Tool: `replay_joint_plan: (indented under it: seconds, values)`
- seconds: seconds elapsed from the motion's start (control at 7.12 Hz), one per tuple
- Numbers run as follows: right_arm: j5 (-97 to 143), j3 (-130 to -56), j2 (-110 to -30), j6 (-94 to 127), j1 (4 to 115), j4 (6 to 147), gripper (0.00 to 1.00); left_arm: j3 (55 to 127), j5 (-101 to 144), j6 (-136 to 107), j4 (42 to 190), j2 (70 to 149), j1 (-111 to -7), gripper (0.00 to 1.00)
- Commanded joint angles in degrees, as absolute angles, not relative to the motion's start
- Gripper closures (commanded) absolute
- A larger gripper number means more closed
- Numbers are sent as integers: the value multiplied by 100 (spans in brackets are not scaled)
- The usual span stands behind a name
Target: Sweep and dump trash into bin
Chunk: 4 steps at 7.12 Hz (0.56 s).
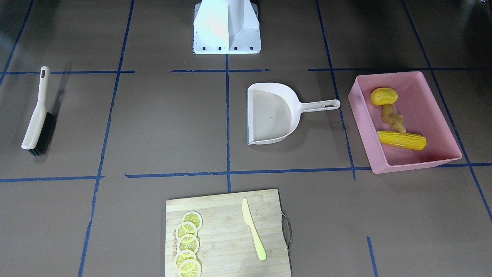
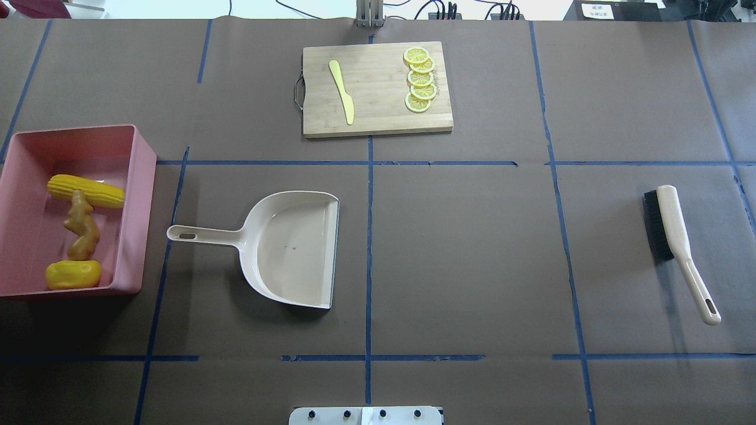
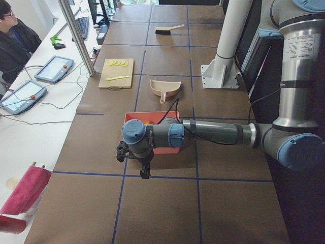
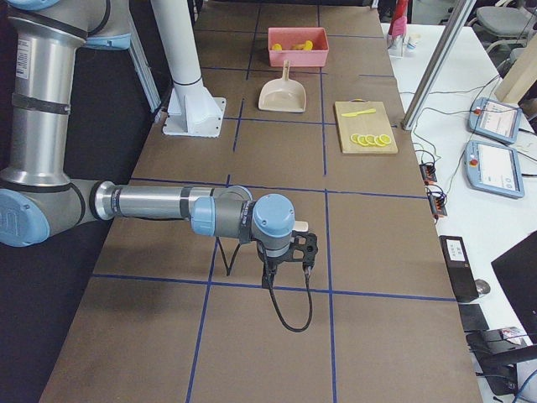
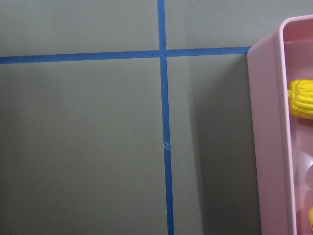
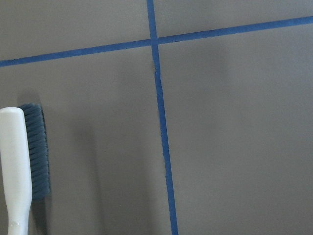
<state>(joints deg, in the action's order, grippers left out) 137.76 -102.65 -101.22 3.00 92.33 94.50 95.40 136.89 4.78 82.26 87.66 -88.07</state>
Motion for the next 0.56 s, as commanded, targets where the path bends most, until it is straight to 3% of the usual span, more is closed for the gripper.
replay_joint_plan:
  seconds: [0.0, 0.42]
  values:
    - [13667, -10160, -10108, 272, 9237, 9448, 0, 9545, 13588, 475, 8227, 8780, -8807, 0]
    - [13667, -10143, -10099, 334, 9237, 9448, 0, 9536, 13588, 475, 8227, 8754, -8815, 0]
